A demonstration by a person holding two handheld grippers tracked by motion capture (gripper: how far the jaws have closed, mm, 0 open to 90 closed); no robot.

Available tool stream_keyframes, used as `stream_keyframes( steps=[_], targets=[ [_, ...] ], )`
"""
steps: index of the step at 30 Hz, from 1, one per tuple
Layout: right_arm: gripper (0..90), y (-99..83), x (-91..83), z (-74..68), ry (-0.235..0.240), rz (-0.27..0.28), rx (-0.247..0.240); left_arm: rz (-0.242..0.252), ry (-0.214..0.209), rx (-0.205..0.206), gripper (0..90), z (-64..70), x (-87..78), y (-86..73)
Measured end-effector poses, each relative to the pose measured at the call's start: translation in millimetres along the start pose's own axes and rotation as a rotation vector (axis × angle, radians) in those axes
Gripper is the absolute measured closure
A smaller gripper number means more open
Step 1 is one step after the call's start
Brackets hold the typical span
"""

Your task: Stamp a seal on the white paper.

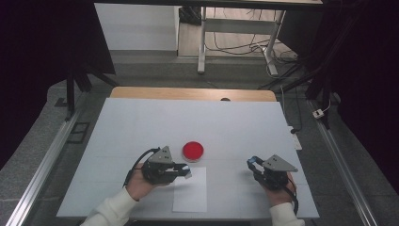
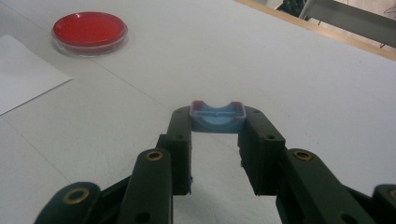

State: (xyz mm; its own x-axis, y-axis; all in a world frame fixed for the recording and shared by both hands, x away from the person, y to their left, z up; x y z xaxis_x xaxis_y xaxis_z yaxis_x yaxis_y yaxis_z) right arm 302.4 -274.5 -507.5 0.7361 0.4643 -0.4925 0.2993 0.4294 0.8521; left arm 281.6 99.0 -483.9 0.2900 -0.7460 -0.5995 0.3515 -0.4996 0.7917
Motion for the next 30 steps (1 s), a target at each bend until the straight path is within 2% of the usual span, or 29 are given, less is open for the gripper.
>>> stream_keyframes(
  steps=[18,30],
  targets=[
    [65.7,0.0,0.4,-0.2,-0.002,-0.004,-0.001,-0.026,-0.004,0.012,75.8,6.0,11.3,-9.1],
    [65.7,-0.3,1.0,-0.5,-0.005,-0.009,-0.004,-0.049,0.017,0.019,75.8,6.2,22.6,-14.7]
  ],
)
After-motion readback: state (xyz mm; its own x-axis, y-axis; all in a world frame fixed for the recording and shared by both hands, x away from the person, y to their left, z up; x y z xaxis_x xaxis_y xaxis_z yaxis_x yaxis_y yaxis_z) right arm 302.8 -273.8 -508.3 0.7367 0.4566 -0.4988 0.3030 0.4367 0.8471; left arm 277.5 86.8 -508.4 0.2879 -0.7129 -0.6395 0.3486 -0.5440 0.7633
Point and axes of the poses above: each handheld gripper's, and its own axes: x roughly forward along the jaws, y roughly out of its top, z roughly to its right, the point moved 1 cm from there along x, roughly forward along the jaws
